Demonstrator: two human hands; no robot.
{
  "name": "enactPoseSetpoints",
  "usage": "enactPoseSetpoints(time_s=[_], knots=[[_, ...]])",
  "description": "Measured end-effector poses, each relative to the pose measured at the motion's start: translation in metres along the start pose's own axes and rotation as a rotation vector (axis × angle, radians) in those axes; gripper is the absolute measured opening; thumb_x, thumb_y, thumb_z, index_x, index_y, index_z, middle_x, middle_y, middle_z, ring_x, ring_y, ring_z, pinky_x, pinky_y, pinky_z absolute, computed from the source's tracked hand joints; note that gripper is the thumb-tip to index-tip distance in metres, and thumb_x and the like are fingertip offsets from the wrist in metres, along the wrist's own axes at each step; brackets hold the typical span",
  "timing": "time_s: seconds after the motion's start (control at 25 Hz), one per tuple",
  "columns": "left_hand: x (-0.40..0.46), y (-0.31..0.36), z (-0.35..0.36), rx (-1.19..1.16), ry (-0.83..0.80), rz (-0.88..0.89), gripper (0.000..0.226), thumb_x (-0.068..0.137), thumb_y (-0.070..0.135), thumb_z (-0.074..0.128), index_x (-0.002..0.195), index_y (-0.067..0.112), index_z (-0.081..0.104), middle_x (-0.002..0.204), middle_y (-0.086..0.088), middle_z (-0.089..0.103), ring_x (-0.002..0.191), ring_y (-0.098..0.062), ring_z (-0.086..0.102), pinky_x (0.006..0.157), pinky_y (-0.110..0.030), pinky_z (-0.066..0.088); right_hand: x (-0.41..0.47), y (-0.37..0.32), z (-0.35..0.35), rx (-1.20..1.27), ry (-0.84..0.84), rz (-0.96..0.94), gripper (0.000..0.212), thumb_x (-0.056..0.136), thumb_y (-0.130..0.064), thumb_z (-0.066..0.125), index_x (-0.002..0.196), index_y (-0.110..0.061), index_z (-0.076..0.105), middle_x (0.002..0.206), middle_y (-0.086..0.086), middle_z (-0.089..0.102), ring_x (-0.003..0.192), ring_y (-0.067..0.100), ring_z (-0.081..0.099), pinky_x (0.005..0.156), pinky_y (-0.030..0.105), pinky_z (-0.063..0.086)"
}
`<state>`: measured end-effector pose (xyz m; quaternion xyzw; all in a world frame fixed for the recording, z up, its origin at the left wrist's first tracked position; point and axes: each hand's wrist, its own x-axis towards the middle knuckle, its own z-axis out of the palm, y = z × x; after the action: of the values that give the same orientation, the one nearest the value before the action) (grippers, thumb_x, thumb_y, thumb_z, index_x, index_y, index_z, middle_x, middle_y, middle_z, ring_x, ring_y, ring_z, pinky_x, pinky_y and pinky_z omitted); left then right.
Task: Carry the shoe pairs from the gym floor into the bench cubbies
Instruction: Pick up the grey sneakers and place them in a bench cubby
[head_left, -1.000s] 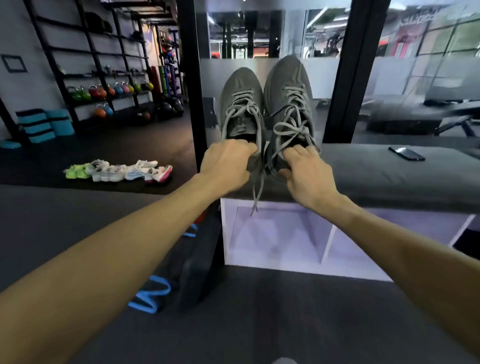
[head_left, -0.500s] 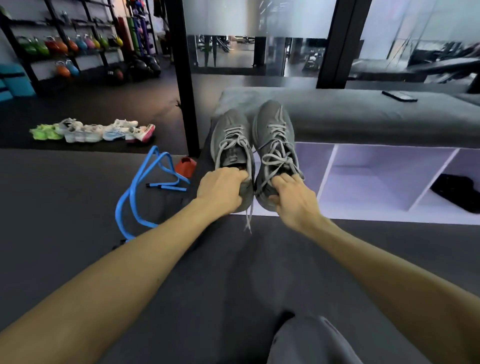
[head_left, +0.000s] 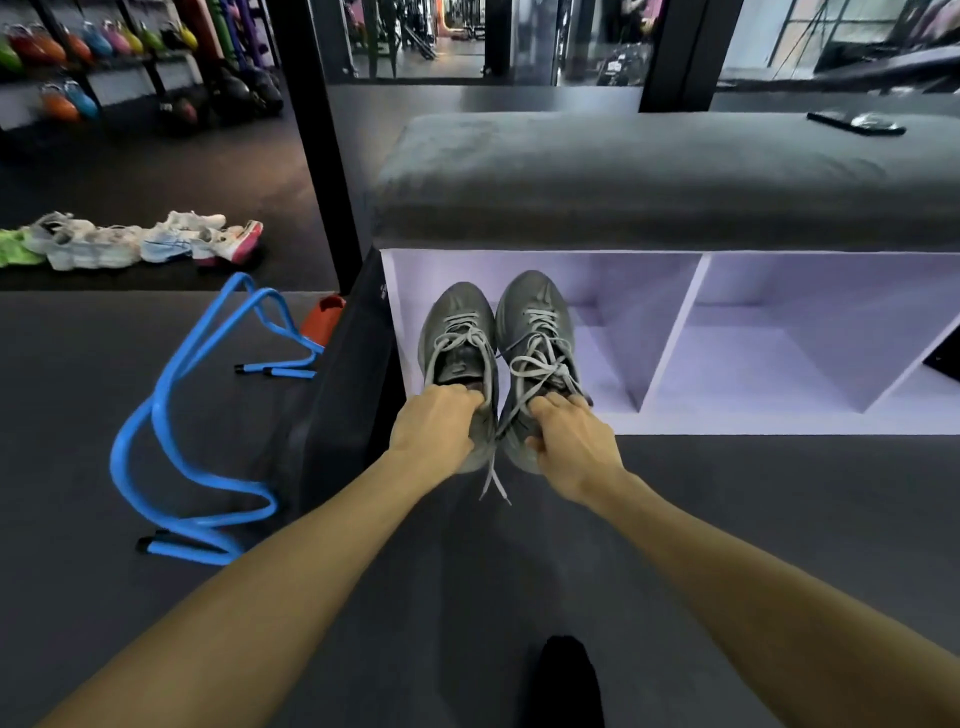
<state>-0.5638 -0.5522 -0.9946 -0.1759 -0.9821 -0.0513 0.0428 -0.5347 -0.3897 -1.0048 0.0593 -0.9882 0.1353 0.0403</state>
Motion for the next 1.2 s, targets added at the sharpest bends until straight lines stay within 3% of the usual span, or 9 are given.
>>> enactPoseSetpoints(time_s=[0.4, 0.64, 0.92, 1.12, 1.2], knots=[[0.189, -0.064, 0.122, 0.035, -0.019, -0.113, 0.029, 0.087, 0.008, 0.058, 0.115, 0.018, 0.059, 0.114, -0.003, 0.063, 0.107, -0.027, 0.056, 0.084, -0.036, 0.046, 0.198, 0.054, 0.115, -0.041, -0.084, 0.046, 0.03, 0.089, -0.014, 0.053, 0.119, -0.016, 0.05, 0.125, 0.001, 0.05, 0.123, 0.023, 0.039, 0.085, 0.037, 0.046], [0.262, -0.093, 0.17, 0.1, -0.069, -0.15, 0.034, 0.092, 0.007, 0.053, 0.122, 0.021, 0.057, 0.112, -0.006, 0.064, 0.105, -0.026, 0.06, 0.079, -0.034, 0.048, 0.282, 0.074, 0.167, -0.049, -0.104, 0.071, 0.042, 0.086, -0.009, 0.057, 0.126, -0.019, 0.045, 0.129, 0.0, 0.045, 0.126, 0.023, 0.035, 0.086, 0.037, 0.046], [0.306, -0.116, 0.198, 0.042, -0.137, -0.176, 0.039, 0.094, 0.008, 0.051, 0.129, 0.025, 0.053, 0.125, -0.005, 0.059, 0.116, -0.027, 0.054, 0.086, -0.036, 0.048, 0.332, 0.086, 0.204, -0.042, -0.068, 0.067, 0.039, 0.09, -0.008, 0.051, 0.127, -0.017, 0.045, 0.13, 0.001, 0.043, 0.127, 0.025, 0.033, 0.087, 0.037, 0.047], [0.312, -0.139, 0.203, 0.017, -0.181, -0.17, 0.04, 0.093, 0.006, 0.048, 0.13, 0.023, 0.047, 0.129, -0.006, 0.054, 0.113, -0.03, 0.054, 0.085, -0.04, 0.049, 0.337, 0.097, 0.208, -0.004, -0.022, 0.004, 0.037, 0.092, -0.015, 0.05, 0.128, -0.02, 0.043, 0.132, 0.001, 0.044, 0.125, 0.022, 0.038, 0.087, 0.037, 0.047], [0.304, -0.138, 0.2, -0.003, -0.207, -0.149, 0.045, 0.09, 0.016, 0.055, 0.133, 0.025, 0.041, 0.133, -0.004, 0.047, 0.12, -0.029, 0.049, 0.085, -0.042, 0.049, 0.332, 0.101, 0.202, 0.013, -0.028, -0.013, 0.039, 0.092, -0.023, 0.051, 0.13, -0.022, 0.04, 0.135, -0.001, 0.043, 0.125, 0.021, 0.037, 0.09, 0.039, 0.047]])
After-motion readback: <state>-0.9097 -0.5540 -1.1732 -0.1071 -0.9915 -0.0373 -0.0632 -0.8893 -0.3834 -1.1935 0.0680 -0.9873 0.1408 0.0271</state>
